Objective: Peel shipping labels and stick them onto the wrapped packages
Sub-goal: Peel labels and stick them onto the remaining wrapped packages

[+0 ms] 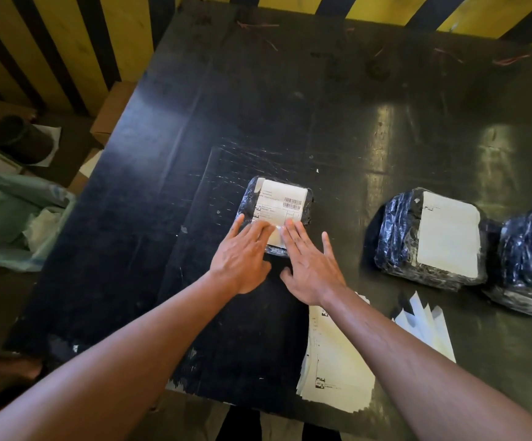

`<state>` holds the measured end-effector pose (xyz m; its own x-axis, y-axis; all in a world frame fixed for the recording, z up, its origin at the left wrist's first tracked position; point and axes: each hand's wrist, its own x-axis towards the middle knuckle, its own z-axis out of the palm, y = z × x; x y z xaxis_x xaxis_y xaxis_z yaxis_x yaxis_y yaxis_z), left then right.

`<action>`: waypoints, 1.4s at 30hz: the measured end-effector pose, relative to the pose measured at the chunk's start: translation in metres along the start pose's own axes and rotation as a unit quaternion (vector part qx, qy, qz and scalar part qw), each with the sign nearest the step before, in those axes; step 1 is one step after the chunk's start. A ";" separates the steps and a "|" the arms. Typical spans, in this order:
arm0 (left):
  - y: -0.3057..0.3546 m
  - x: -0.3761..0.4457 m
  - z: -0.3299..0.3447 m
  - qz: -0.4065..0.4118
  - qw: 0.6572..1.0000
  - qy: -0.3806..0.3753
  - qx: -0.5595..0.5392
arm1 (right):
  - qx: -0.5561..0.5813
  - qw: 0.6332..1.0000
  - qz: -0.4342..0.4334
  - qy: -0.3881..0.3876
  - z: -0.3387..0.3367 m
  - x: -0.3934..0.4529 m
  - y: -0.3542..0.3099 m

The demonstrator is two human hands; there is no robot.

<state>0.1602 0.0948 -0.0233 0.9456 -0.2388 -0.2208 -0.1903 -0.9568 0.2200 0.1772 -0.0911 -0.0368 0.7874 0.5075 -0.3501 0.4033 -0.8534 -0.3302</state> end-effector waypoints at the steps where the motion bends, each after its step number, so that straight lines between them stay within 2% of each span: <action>1: -0.004 -0.001 -0.001 -0.006 1.000 -0.001 0.005 | 0.000 1.000 0.001 0.000 0.000 0.000 0.000; 7: -0.011 0.008 -0.019 -0.058 0.997 0.028 0.035 | 0.009 1.000 0.004 -0.008 -0.003 0.000 -0.002; 11: 0.020 0.024 -0.018 0.017 1.000 -0.009 0.020 | 0.001 1.000 -0.013 -0.005 0.001 0.000 0.002; 13: 0.021 0.028 -0.011 0.002 0.999 -0.037 0.026 | 0.007 1.000 -0.012 0.002 0.001 0.001 0.003; 20: -0.008 0.040 -0.022 -0.062 0.998 -0.009 0.030 | 0.019 1.000 -0.003 -0.005 -0.002 0.000 0.001; 24: 0.013 0.057 -0.022 -0.017 0.999 -0.031 0.019 | 0.008 1.000 -0.011 -0.012 -0.003 -0.001 0.002; 29: 0.004 0.060 -0.012 -0.017 0.997 -0.043 0.055 | 0.009 1.000 -0.002 -0.006 -0.001 0.002 0.002; 33: -0.002 0.075 -0.013 -0.081 0.996 -0.023 0.036 | 0.008 1.000 -0.007 -0.007 -0.002 0.002 0.002; 36: -0.006 0.095 -0.022 -0.117 0.992 -0.040 0.036 | 0.007 1.000 -0.009 -0.009 -0.003 0.002 0.003; 40: -0.002 0.101 -0.027 -0.031 0.997 -0.060 0.035 | 0.003 1.000 -0.009 -0.009 -0.002 0.000 0.001; 42: -0.003 0.100 -0.022 -0.015 0.996 -0.081 0.018 | 0.009 1.000 -0.011 -0.005 -0.002 0.001 0.002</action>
<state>0.2607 0.0776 -0.0245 0.8967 -0.2303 -0.3779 -0.1745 -0.9687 0.1765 0.1797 -0.0923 -0.0355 0.7740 0.5272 -0.3507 0.4120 -0.8399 -0.3532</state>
